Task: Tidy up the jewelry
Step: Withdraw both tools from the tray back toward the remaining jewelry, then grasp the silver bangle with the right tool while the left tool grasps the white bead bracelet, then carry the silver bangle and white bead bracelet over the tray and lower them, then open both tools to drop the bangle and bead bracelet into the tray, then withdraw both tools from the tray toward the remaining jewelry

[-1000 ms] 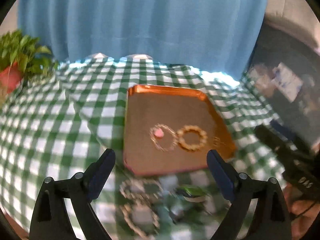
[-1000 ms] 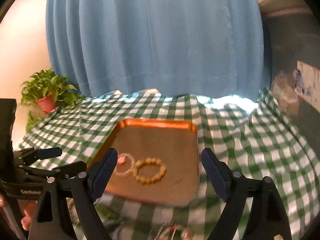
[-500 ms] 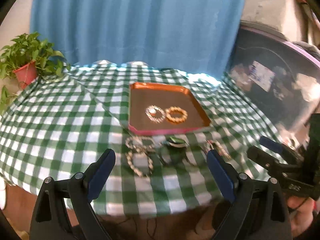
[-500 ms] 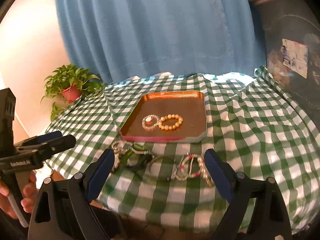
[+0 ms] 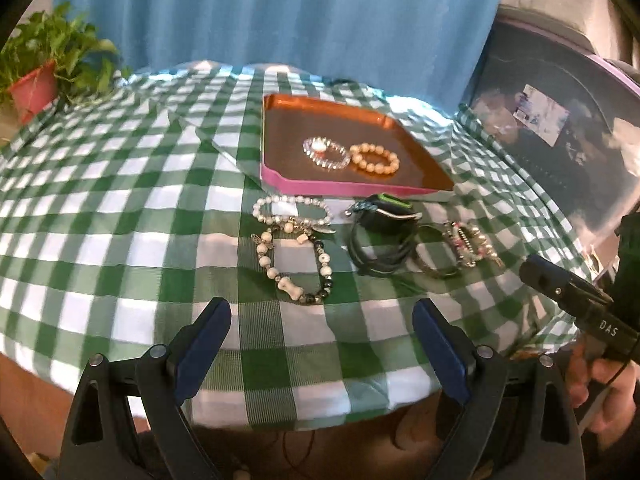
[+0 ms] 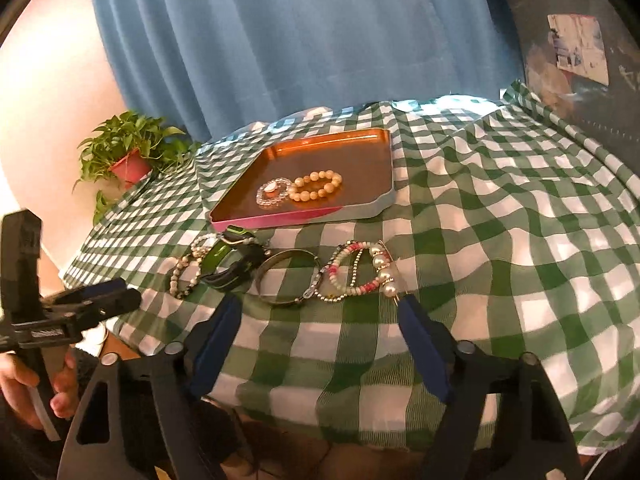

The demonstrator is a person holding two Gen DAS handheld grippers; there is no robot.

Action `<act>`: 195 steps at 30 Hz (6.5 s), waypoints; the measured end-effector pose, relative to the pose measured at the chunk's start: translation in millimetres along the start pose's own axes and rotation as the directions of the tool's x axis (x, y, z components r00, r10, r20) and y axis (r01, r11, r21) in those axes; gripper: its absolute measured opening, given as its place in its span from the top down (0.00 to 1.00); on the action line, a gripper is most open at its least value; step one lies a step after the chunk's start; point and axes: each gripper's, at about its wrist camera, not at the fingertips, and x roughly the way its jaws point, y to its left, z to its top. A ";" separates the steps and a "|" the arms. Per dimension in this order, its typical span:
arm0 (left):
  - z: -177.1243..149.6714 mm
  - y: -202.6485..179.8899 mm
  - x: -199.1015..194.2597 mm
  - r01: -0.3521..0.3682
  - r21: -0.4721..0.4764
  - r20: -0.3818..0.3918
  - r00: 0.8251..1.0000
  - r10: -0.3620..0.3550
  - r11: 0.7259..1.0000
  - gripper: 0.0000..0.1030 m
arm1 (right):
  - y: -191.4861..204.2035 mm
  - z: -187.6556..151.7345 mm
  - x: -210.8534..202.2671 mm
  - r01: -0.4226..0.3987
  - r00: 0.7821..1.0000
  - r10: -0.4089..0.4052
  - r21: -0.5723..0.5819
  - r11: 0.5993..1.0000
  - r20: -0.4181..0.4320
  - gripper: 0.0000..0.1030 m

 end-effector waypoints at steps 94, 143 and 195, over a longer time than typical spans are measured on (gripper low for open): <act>151.3 -81.9 -45.6 0.003 0.186 0.247 0.968 -0.049 0.983 0.92 | 57.6 139.2 -4.0 0.052 0.987 -0.034 -0.117 0.992 0.155 0.44; 195.8 26.2 164.0 -0.100 0.006 0.066 0.993 0.100 0.995 0.92 | -45.8 164.8 178.0 0.004 0.999 -0.006 -0.044 0.999 -0.037 0.44; 123.6 -23.7 42.7 -0.120 0.050 -0.007 0.993 0.121 0.991 0.28 | -1.2 123.9 83.6 -0.003 1.000 0.002 -0.028 1.000 -0.012 0.28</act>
